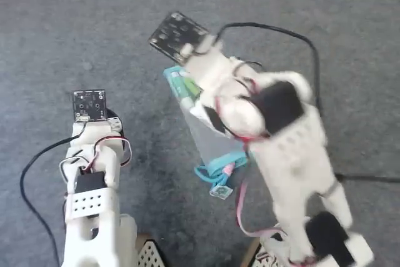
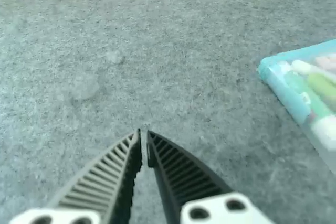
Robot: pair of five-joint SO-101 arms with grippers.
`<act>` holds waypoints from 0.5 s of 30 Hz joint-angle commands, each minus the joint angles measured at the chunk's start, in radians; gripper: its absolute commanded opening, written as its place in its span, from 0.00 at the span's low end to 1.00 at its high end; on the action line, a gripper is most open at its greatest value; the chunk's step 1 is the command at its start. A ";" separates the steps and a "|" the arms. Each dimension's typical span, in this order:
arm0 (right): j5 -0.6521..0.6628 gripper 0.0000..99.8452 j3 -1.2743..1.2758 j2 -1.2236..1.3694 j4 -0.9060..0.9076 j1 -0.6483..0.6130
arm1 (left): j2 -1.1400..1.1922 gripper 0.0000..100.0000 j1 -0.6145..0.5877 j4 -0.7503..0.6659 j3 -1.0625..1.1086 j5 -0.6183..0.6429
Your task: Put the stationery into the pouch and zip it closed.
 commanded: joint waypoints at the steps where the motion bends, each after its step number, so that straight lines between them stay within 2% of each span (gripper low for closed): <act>1: 0.017 0.29 0.038 -0.139 0.033 0.058 | -0.037 0.02 0.009 0.006 -0.027 0.011; 4: 0.002 0.29 0.163 -0.186 0.035 0.128 | -0.038 0.02 0.006 0.008 -0.027 0.011; 6: -0.055 0.29 0.351 -0.209 0.004 0.163 | -0.041 0.02 0.005 0.008 -0.027 0.011; 8: -0.074 0.28 0.601 -0.245 -0.108 0.170 | -0.041 0.02 0.005 0.008 -0.027 0.011; 12: -0.066 0.23 1.077 -0.392 -0.443 0.171 | -0.037 0.02 0.008 0.009 -0.027 0.011; 15: -0.060 0.21 1.290 -0.452 -0.598 0.186 | -0.037 0.02 0.008 0.009 -0.027 0.011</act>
